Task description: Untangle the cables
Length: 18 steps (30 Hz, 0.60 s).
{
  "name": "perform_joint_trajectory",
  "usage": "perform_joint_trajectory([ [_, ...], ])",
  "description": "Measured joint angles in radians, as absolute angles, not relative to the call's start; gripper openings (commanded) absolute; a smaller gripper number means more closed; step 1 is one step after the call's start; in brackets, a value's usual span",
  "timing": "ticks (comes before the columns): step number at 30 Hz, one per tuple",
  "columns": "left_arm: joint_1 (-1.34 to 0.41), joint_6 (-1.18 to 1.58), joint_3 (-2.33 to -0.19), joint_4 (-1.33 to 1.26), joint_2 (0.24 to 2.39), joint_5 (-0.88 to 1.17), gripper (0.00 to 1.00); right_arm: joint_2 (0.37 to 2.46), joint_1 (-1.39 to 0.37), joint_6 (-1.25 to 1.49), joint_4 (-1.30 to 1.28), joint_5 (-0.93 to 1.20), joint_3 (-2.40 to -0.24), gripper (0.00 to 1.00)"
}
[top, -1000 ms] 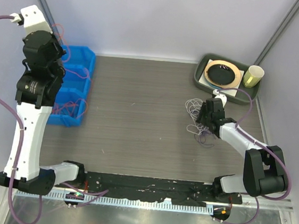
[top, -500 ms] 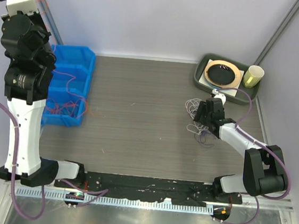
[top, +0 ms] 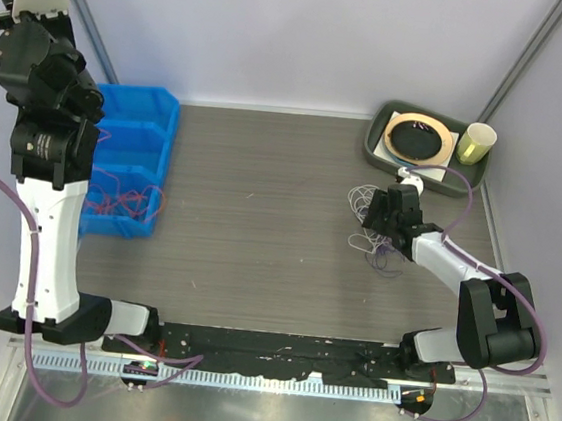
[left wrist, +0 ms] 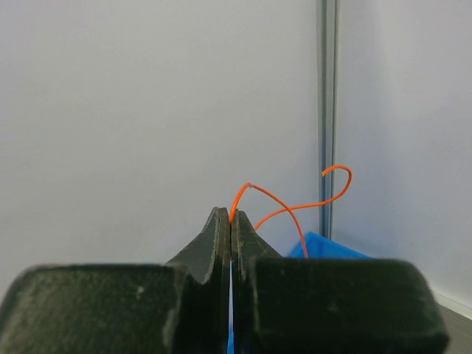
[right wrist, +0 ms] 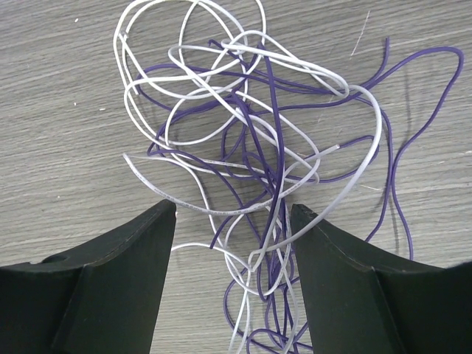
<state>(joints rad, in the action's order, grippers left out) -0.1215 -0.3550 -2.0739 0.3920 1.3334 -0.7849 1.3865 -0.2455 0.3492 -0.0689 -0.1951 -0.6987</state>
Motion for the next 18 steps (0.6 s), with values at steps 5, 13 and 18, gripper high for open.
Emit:
perform_joint_trajectory([
  [5, -0.104, -0.393, -2.040, 0.329, 1.327, -0.784, 0.00, 1.386, -0.245, 0.347, -0.057, -0.172, -0.685, 0.69],
  [13, -0.006, -0.340, -1.770, 0.293, 1.271, -0.767, 0.00, 1.386, -0.245, 0.346, -0.052, -0.159, -0.684, 0.69],
  [18, 0.087, -0.151, -1.602, 0.387, 1.245, -0.712, 0.00, 1.391, -0.245, 0.346, -0.049, -0.150, -0.684, 0.69],
])
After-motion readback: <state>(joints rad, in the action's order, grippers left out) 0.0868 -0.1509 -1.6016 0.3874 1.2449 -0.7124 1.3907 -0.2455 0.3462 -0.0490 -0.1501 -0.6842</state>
